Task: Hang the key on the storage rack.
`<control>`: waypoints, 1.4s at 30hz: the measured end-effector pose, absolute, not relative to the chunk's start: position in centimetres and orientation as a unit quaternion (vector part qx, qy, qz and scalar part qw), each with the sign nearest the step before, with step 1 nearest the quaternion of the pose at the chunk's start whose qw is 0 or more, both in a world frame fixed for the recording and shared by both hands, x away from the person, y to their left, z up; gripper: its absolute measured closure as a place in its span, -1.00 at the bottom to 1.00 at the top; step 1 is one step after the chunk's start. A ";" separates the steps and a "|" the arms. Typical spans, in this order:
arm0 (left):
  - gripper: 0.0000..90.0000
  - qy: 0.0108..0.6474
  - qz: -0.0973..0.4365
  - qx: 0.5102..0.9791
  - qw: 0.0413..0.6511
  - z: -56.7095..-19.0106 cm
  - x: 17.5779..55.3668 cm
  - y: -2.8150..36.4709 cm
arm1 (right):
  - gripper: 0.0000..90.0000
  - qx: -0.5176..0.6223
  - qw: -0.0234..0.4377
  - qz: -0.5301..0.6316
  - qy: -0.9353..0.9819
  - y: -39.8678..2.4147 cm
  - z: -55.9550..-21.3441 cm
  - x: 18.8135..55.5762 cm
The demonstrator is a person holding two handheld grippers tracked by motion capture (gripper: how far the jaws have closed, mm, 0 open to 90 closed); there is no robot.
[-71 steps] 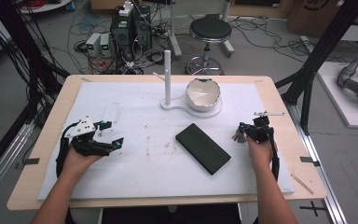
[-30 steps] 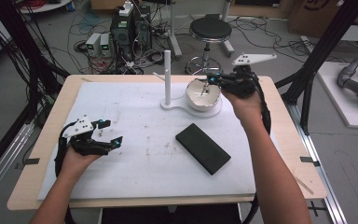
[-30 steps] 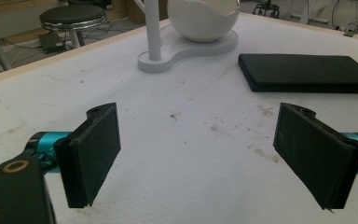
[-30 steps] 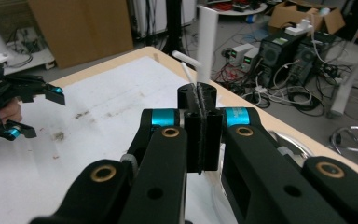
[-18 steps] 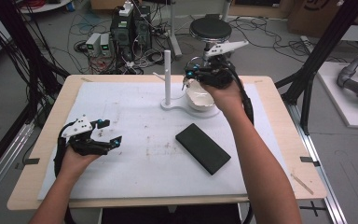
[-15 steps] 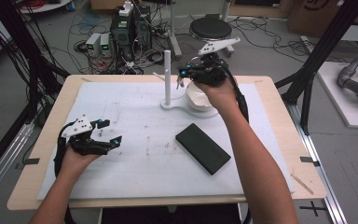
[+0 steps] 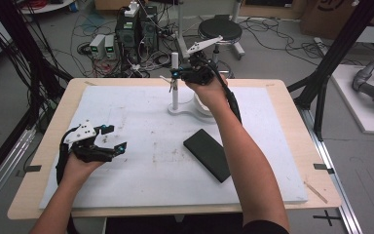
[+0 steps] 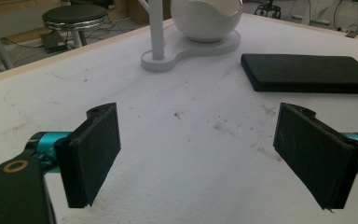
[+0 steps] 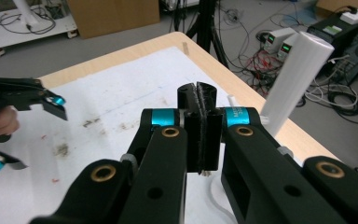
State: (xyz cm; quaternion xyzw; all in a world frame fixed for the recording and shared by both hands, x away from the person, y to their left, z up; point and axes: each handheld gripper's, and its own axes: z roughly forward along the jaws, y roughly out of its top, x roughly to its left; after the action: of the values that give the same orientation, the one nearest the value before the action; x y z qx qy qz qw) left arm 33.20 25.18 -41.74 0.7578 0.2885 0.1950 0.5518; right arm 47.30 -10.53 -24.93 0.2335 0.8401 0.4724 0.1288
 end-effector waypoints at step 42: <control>-0.67 0.290 0.194 0.758 0.551 -41.8 33.0 25.5 | 1.00 0.287 0.092 0.495 0.815 -11.2 -26.3 50.7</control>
State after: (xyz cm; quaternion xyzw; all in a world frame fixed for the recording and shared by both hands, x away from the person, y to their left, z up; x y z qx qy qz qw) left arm 33.04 25.48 -41.83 0.7580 0.2896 0.1945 0.5511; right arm 50.71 -11.21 -26.29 0.2873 0.8145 0.4955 0.0918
